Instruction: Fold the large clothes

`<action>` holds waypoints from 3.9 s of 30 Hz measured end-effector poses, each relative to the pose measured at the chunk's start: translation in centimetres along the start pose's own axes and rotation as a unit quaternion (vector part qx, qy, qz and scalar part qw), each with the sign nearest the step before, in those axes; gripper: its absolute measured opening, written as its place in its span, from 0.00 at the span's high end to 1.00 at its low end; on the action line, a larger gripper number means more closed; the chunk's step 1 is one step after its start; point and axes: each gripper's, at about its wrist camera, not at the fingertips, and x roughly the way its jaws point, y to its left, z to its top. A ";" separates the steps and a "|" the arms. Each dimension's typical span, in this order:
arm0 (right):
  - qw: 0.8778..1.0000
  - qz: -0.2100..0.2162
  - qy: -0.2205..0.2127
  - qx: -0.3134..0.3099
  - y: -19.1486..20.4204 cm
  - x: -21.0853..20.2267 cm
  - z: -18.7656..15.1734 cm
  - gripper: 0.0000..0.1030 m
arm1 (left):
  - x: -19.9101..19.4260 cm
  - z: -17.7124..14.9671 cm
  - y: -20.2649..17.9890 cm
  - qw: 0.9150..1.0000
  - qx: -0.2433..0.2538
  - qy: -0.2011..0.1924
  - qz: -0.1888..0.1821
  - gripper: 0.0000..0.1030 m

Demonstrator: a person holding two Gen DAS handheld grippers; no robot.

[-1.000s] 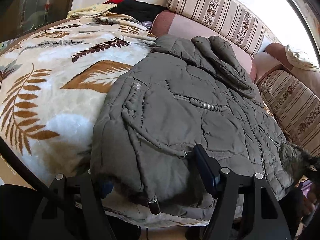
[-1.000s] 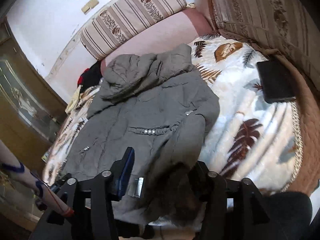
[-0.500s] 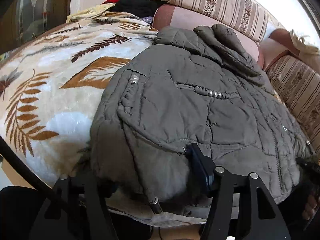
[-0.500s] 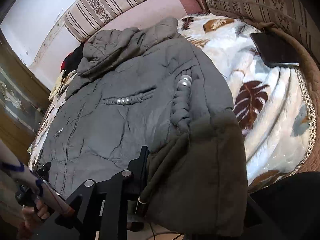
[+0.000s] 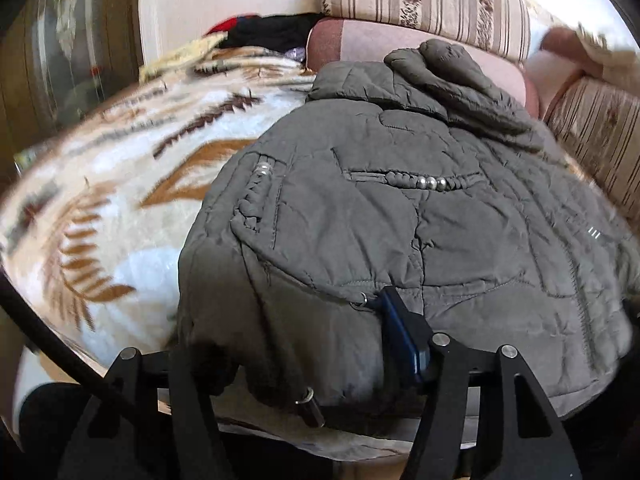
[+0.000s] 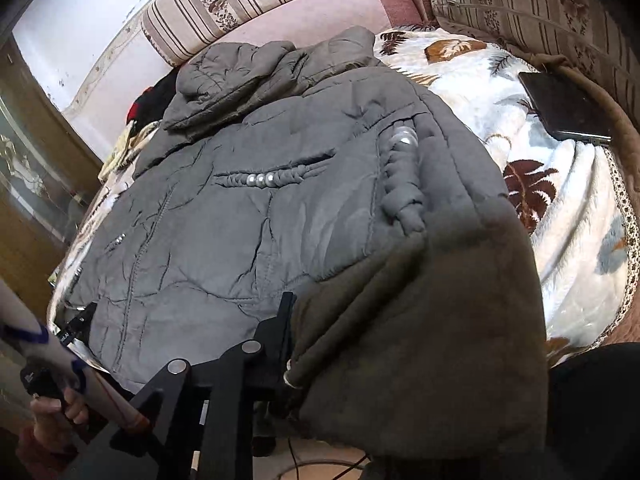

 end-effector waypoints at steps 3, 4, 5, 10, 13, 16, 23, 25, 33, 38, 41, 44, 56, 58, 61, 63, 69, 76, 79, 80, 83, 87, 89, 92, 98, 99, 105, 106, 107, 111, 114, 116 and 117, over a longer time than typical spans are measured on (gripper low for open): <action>1.000 -0.018 0.003 -0.019 0.5 0.4 -0.1 0.74 | 0.1 -0.1 -1.1 0.999 0.027 -0.006 0.032 0.39; 0.999 -0.022 0.004 -0.024 0.6 0.5 -0.1 0.73 | 0.1 -0.2 -1.3 0.999 0.034 -0.007 0.039 0.39; 0.999 -0.024 0.003 -0.026 0.7 0.5 -0.2 0.73 | 0.1 -0.2 -1.3 0.998 0.037 -0.007 0.042 0.39; 0.999 -0.032 0.000 -0.032 1.0 0.6 -0.3 0.72 | 0.4 -0.1 -1.0 0.998 0.033 -0.003 0.048 0.32; 0.999 -0.034 -0.001 -0.033 1.0 0.6 -0.3 0.71 | 0.5 -0.1 -1.0 0.998 0.033 -0.001 0.050 0.31; 0.999 -0.032 -0.001 -0.030 0.9 0.7 -0.2 0.71 | 0.4 -0.2 -1.1 0.998 0.034 -0.004 0.052 0.31; 0.999 -0.025 0.002 -0.021 0.6 0.7 -0.1 0.71 | 0.1 -0.2 -1.2 0.998 0.034 -0.008 0.050 0.36; 0.999 -0.028 0.003 -0.024 0.6 0.7 0.0 0.70 | -0.1 -0.3 -1.4 0.998 0.038 -0.010 0.051 0.41; 0.999 -0.033 -0.011 -0.032 1.0 0.1 -0.1 0.77 | -0.6 -0.2 -2.3 0.996 0.055 -0.018 0.061 0.61; 0.997 -0.040 -0.033 -0.056 1.7 -0.7 -0.3 0.81 | -0.9 -0.3 -2.7 0.995 0.064 -0.023 0.072 0.69; 0.997 -0.040 -0.030 -0.055 1.7 -0.7 -0.3 0.81 | -0.8 -0.3 -2.9 0.994 0.069 -0.024 0.079 0.69; 0.997 -0.040 -0.031 -0.055 1.7 -0.7 -0.3 0.81 | -0.8 -0.4 -3.1 0.993 0.074 -0.025 0.087 0.69; 0.997 -0.039 -0.033 -0.054 1.7 -0.7 -0.2 0.81 | -1.1 -0.4 -3.1 0.993 0.076 -0.027 0.090 0.70; 0.997 -0.039 -0.033 -0.054 1.7 -0.7 -0.2 0.81 | -1.1 -0.3 -3.1 0.993 0.076 -0.027 0.090 0.71; 0.997 -0.039 -0.038 -0.055 1.8 -1.0 -0.2 0.81 | -1.3 -0.3 -3.1 0.993 0.073 -0.028 0.090 0.72; 0.997 -0.036 -0.043 -0.056 1.8 -1.3 0.0 0.82 | -1.4 -0.2 -3.1 0.993 0.073 -0.028 0.090 0.73; 0.996 -0.026 -0.064 -0.059 2.3 -3.1 0.7 0.84 | -3.1 0.7 -2.8 0.994 0.060 -0.046 0.080 0.77; 0.994 -0.019 -0.082 -0.068 3.0 -4.9 1.5 0.84 | -4.3 1.4 -3.1 0.993 0.061 -0.060 0.077 0.78; 0.994 -0.016 -0.083 -0.067 3.0 -5.1 1.6 0.84 | -4.6 1.5 -3.0 0.993 0.061 -0.063 0.075 0.78; 0.994 -0.015 -0.083 -0.067 2.9 -5.1 1.6 0.84 | -4.6 1.5 -3.0 0.993 0.061 -0.063 0.075 0.78; 0.994 -0.017 -0.081 -0.070 2.9 -5.1 1.6 0.84 | -4.5 1.4 -3.2 0.993 0.061 -0.062 0.076 0.79; 0.992 -0.034 -0.083 -0.086 3.6 -5.3 1.5 0.84 | -4.4 1.4 -3.2 0.993 0.062 -0.063 0.077 0.79; 0.991 -0.046 -0.082 -0.093 4.0 -5.2 1.6 0.84 | -4.5 1.4 -3.2 0.993 0.063 -0.063 0.077 0.79; 0.990 -0.064 -0.078 -0.102 4.7 -5.1 1.7 0.84 | -4.4 1.4 -3.3 0.993 0.066 -0.064 0.079 0.79; 0.983 -0.107 -0.071 -0.134 6.2 -4.8 1.7 0.84 | -4.3 1.4 -3.3 0.992 0.068 -0.064 0.083 0.79; 0.982 -0.108 -0.072 -0.137 6.4 -4.8 1.7 0.84 | -4.2 1.4 -3.4 0.992 0.068 -0.063 0.083 0.79; 0.975 -0.134 -0.073 -0.159 7.3 -4.5 1.7 0.84 | -4.2 1.3 -3.3 0.992 0.071 -0.062 0.087 0.79; 0.973 -0.141 -0.075 -0.164 7.6 -4.4 1.6 0.84 | -4.1 1.3 -3.3 0.992 0.072 -0.061 0.087 0.79; 0.972 -0.147 -0.076 -0.169 7.8 -4.3 1.6 0.84 | -4.1 1.3 -3.3 0.992 0.072 -0.061 0.088 0.79; 0.968 -0.156 -0.079 -0.178 8.4 -4.1 1.6 0.84 | -4.0 1.3 -3.3 0.992 0.071 -0.060 0.089 0.79; 0.975 -0.137 -0.075 -0.161 8.2 -4.0 1.9 0.84 | -3.9 1.2 -3.2 0.992 0.069 -0.058 0.089 0.79; 0.981 -0.119 -0.069 -0.134 7.9 -3.9 2.2 0.84 | -3.9 1.2 -3.2 0.992 0.068 -0.056 0.089 0.79; 0.986 -0.106 -0.065 -0.114 7.7 -3.8 2.4 0.84 | -3.9 1.2 -3.2 0.992 0.067 -0.055 0.089 0.79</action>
